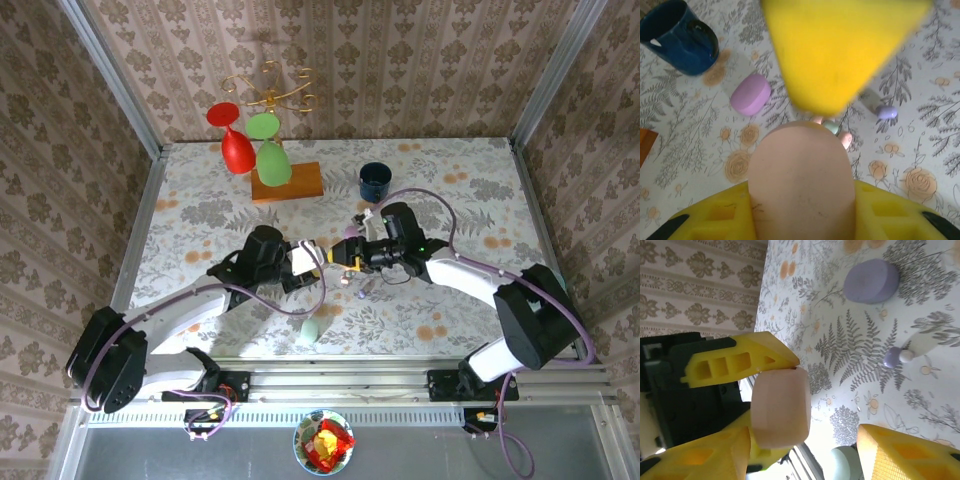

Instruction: Insert the wireless bluetooth earbuds into the charging case

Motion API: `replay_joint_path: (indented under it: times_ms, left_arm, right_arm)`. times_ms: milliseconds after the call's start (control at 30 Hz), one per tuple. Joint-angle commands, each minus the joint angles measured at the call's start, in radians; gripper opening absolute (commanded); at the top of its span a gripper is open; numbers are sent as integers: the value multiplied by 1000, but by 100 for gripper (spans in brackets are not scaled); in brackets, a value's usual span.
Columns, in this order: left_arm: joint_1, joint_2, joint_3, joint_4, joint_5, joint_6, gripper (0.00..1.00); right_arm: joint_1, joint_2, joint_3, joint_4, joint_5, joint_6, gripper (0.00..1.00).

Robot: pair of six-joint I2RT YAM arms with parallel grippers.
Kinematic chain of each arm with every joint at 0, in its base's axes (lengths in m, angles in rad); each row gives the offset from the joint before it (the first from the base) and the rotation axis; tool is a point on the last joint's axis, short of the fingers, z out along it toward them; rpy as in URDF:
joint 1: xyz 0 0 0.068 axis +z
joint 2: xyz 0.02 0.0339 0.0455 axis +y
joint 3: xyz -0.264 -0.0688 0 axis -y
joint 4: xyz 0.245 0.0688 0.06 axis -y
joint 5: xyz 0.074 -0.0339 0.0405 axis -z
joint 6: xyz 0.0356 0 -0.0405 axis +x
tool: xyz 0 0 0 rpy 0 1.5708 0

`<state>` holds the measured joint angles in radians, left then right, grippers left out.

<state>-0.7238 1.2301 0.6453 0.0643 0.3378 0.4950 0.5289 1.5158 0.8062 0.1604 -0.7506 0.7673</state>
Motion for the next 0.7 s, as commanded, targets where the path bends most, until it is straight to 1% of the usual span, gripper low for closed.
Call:
replay_joint_path:
  times_ms: [0, 200, 333, 467, 533, 567, 633, 667]
  left_arm:
    - [10, -24, -12, 45, 53, -24, 27]
    - [10, -29, -14, 18, 76, -9, 28]
    - [12, -30, -17, 7, 79, -3, 28]
    - [13, -32, -16, -1, 90, 0, 29]
    - [14, -34, -19, 0, 92, 2, 30]
    - [14, -36, -22, 5, 91, 1, 31]
    - [19, -44, -31, 18, 88, -2, 38]
    - [22, -50, -36, 33, 84, -11, 48]
  right_arm:
    - [10, 20, 31, 45, -24, 24, 59]
    - [10, 34, 34, 57, -24, 30, 50]
    - [10, 34, 40, 53, -24, 27, 40]
    - [10, 41, 42, 51, -25, 24, 27]
    - [10, 40, 42, 50, -27, 22, 22]
    - [10, 37, 41, 50, -27, 23, 21]
    - [7, 30, 41, 49, -27, 23, 20]
    - [5, 25, 40, 48, -28, 23, 20]
